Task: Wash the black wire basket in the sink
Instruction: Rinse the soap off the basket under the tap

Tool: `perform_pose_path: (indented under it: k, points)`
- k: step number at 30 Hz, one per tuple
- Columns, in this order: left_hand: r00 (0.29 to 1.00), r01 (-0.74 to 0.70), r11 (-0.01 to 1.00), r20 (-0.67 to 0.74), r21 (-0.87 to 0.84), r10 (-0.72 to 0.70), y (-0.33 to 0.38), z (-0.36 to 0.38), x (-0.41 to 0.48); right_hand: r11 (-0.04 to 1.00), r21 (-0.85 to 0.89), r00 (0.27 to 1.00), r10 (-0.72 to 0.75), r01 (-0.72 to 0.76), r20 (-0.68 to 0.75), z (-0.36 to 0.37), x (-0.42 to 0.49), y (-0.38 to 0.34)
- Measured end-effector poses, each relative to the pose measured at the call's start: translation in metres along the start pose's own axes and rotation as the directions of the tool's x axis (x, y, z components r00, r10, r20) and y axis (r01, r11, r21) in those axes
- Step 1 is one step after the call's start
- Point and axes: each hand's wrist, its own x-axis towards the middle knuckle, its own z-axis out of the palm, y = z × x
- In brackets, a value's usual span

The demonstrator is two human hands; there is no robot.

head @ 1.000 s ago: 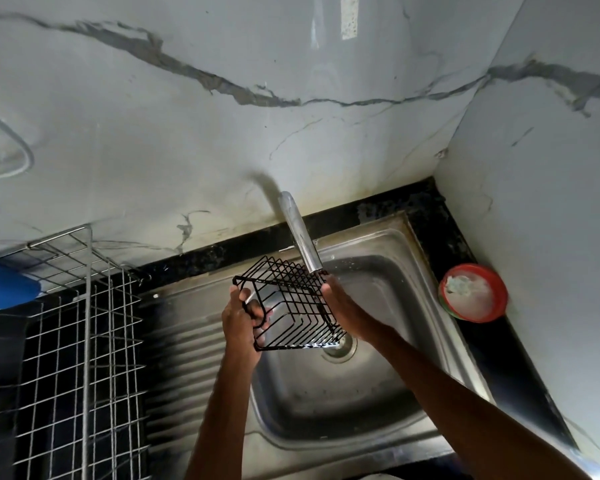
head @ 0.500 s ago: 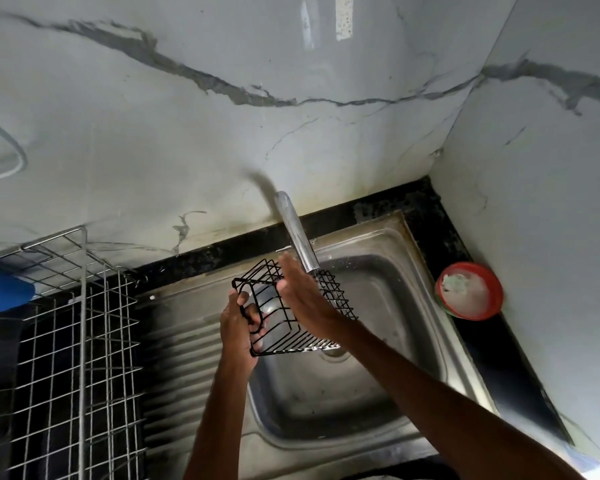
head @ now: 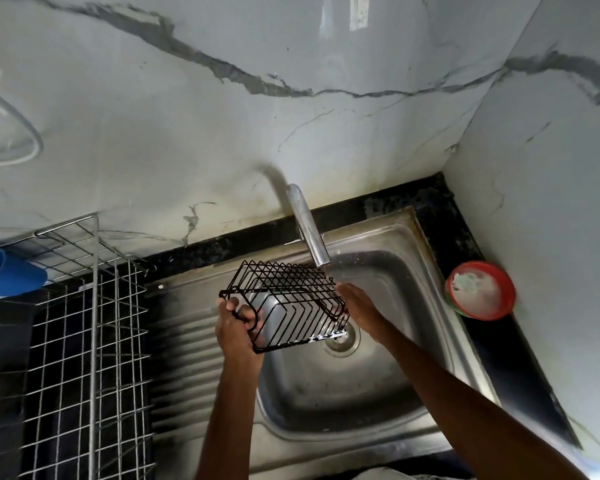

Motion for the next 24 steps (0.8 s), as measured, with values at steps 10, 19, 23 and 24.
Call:
perform_pose_path:
  k: [10,19,23,24]
  points:
    - [0.974,0.008,0.963,-0.217,-0.268,-0.069,0.022,0.022,-0.01,0.962,0.098,0.966,0.251,-0.256,0.066,0.003,0.03,-0.052]
    - [0.993,0.076,0.994,-0.085,-0.074,-0.082,0.031,0.003,0.015,0.916,0.024,0.891,0.384,-0.401,0.244,-0.001,0.05,-0.06]
    - [0.995,0.09,0.996,-0.048,0.023,-0.089,0.03,-0.003,0.015,0.962,-0.038,0.904,0.269,-0.272,0.332,-0.023,0.037,-0.051]
    - [0.997,0.077,0.992,-0.016,0.095,-0.076,0.027,-0.005,0.014,0.963,-0.059,0.903,0.266,-0.262,0.338,-0.026,0.032,-0.049]
